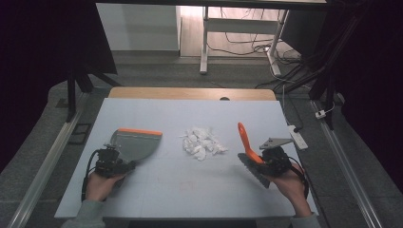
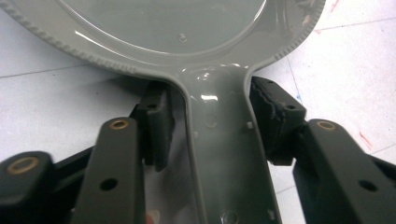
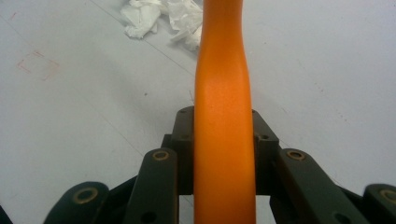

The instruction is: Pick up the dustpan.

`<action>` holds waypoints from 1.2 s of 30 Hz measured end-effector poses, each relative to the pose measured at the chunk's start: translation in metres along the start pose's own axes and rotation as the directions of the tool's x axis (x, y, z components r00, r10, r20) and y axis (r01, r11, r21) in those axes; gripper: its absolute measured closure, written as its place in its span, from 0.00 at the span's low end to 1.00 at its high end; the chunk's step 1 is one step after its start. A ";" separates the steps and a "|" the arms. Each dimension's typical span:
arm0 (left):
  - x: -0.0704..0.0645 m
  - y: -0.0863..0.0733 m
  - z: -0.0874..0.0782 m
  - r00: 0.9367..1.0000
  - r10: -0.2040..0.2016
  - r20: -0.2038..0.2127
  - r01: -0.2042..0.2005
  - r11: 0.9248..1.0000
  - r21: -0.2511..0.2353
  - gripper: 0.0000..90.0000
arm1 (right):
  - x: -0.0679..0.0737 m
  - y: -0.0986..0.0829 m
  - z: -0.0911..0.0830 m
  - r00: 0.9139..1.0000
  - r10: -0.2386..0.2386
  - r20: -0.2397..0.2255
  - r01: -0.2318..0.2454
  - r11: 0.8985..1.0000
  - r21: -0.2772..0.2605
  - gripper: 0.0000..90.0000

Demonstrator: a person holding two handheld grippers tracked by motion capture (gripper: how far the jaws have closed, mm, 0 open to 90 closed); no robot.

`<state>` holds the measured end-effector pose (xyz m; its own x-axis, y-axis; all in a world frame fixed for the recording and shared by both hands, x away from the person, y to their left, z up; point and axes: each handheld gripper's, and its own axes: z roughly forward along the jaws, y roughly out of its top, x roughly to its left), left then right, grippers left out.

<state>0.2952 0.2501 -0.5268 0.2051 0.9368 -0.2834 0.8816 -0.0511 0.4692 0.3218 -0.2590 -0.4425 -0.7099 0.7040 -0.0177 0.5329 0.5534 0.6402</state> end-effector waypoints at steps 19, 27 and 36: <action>0.008 -0.001 -0.006 0.999 -0.033 0.031 0.034 0.998 -0.057 0.68 | -0.001 0.000 -0.001 1.000 0.008 0.004 -0.008 1.000 -0.007 0.78; 0.011 -0.003 -0.008 0.998 -0.020 0.056 0.025 0.995 -0.095 0.68 | -0.002 -0.001 -0.002 1.000 0.008 0.007 -0.008 1.000 -0.009 0.78; 0.015 -0.005 -0.016 0.996 0.004 0.087 0.008 0.990 -0.140 0.68 | -0.001 0.000 -0.003 1.000 0.010 0.008 -0.010 1.000 -0.013 0.78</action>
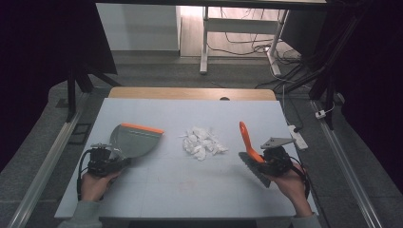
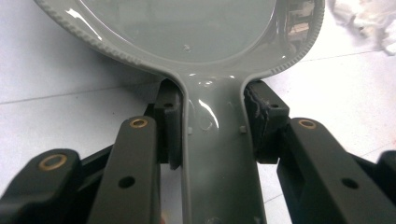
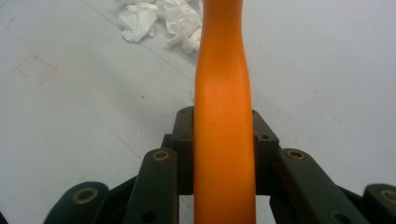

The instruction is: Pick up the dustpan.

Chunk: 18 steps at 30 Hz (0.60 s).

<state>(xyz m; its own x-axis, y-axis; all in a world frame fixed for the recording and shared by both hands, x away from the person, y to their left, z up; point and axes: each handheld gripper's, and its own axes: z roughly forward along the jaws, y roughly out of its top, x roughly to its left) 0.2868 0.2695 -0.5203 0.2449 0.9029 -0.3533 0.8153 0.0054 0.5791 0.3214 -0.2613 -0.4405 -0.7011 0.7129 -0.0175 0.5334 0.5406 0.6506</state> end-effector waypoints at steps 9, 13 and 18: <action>-0.004 0.000 -0.007 0.996 0.073 0.050 -0.071 0.997 -0.044 0.68 | 0.000 0.001 -0.001 1.000 -0.005 0.007 0.005 1.000 -0.011 0.78; -0.005 0.001 -0.010 0.991 0.110 0.070 -0.106 0.993 -0.053 0.68 | 0.000 0.001 -0.001 1.000 -0.003 0.010 0.003 1.000 -0.013 0.78; -0.007 0.001 -0.014 0.987 0.140 0.082 -0.135 0.989 -0.067 0.68 | 0.000 0.001 -0.001 1.000 0.000 0.012 0.000 1.000 -0.012 0.78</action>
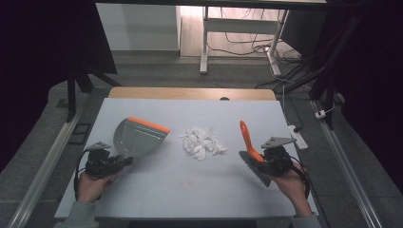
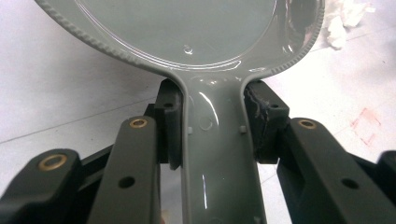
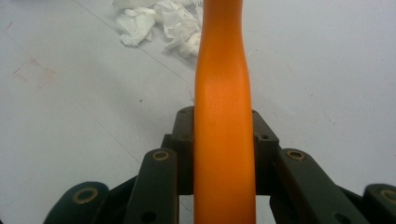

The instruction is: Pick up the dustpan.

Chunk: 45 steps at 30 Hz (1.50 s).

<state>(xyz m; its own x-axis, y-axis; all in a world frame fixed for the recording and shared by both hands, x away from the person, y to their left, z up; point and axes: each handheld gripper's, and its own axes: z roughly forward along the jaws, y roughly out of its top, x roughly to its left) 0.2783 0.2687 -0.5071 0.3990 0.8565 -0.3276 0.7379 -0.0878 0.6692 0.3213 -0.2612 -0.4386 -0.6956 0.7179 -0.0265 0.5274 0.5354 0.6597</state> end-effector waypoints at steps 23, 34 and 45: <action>-0.014 0.000 -0.011 0.970 0.216 0.109 -0.218 0.976 0.014 0.68 | 0.001 0.006 -0.001 1.000 0.009 0.003 -0.009 1.000 -0.016 0.78; -0.019 0.000 -0.012 0.952 0.264 0.151 -0.271 0.962 0.027 0.68 | 0.006 0.032 0.004 1.000 0.017 0.003 -0.017 1.000 -0.021 0.78; -0.025 0.001 -0.011 0.928 0.316 0.198 -0.332 0.942 0.049 0.68 | 0.005 0.050 0.020 0.999 0.028 -0.026 -0.029 0.998 -0.062 0.78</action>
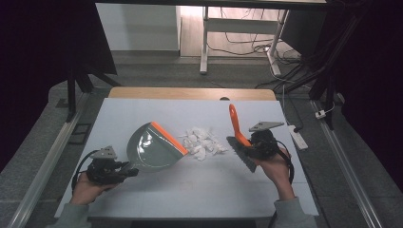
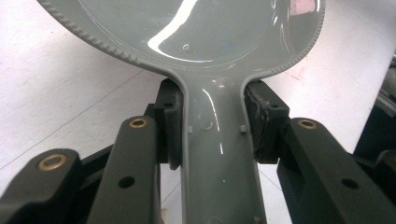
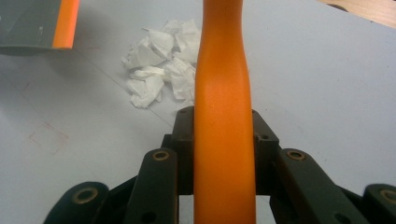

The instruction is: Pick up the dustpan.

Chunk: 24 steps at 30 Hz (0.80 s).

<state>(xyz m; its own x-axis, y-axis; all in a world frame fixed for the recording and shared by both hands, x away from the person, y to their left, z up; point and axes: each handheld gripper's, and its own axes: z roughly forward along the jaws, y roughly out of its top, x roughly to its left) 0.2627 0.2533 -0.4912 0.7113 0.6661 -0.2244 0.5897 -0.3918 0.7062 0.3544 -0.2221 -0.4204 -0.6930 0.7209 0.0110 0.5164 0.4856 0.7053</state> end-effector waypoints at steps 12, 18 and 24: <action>-0.008 0.002 0.006 0.997 0.063 0.055 -0.066 0.996 0.064 0.68 | -0.002 0.002 0.009 1.000 -0.016 -0.012 0.016 1.000 0.007 0.78; -0.011 0.002 0.010 0.993 0.083 0.081 -0.090 0.991 0.096 0.68 | -0.002 0.002 0.009 1.000 -0.018 -0.013 0.018 1.000 0.007 0.78; -0.015 0.001 0.014 0.988 0.113 0.109 -0.126 0.984 0.126 0.68 | -0.002 0.002 0.012 1.000 -0.017 -0.013 0.018 1.000 0.011 0.78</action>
<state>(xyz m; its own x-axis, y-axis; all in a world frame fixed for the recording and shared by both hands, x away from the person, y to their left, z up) 0.2575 0.2339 -0.4965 0.8108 0.5443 -0.2154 0.5387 -0.5497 0.6385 0.3628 -0.2170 -0.4279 -0.7083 0.7059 0.0079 0.5098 0.5037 0.6975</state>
